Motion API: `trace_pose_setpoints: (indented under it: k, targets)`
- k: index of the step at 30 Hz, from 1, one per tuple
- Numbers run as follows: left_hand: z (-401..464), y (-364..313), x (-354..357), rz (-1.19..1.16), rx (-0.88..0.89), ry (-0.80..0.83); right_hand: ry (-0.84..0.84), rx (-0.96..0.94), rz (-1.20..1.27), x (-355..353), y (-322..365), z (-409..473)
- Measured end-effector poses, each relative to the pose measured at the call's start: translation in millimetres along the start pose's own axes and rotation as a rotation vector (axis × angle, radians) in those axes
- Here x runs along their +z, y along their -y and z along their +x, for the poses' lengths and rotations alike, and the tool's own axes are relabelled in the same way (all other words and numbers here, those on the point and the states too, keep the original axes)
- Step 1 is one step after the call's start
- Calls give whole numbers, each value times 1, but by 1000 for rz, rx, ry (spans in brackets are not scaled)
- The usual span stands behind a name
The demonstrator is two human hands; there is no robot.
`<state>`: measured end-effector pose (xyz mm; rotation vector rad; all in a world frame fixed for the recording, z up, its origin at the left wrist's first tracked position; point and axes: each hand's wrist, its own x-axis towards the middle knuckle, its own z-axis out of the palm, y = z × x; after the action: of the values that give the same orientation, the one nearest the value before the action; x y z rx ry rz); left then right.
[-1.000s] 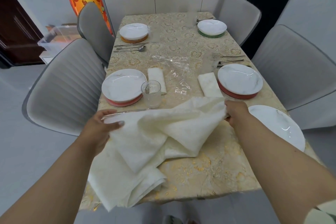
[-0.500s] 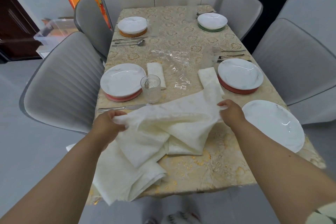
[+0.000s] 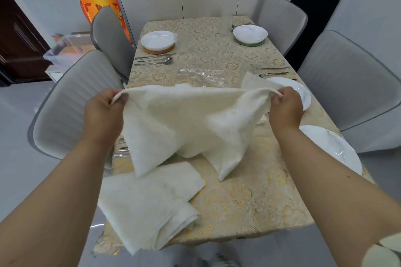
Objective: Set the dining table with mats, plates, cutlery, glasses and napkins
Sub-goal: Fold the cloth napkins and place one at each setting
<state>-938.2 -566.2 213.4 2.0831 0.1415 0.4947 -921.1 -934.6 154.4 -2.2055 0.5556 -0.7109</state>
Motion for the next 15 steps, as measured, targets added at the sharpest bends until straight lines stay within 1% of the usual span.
trace_pose_setpoints:
  k: [2,3,5,6,8,10,12,13,14,15]
  targets:
    - [1,-8,-7,-60,27,10,-32,11,110,-5,8,7]
    - [0,-10,-8,-136,19,44,-21,24,122,-8,10,7]
    - [-9,-10,-9,-291,-79,154,17,42,107,-13,9,0]
    - [-15,-7,-9,-306,-142,200,31,52,97,-15,6,-6]
    - [-24,10,-7,-242,-259,291,83,93,86,-17,-7,-19]
    - [-36,28,-6,-113,-347,425,219,177,132,-18,-21,-29]
    - [-51,44,-3,-3,-429,539,420,310,114,-19,-31,-35]
    - [-58,50,-2,39,-459,568,529,354,43,-19,-35,-37]
    - [-64,55,-1,57,-489,589,652,341,-77,-17,-41,-40]
    - [-70,59,3,67,-521,609,774,286,-237,-15,-45,-44]
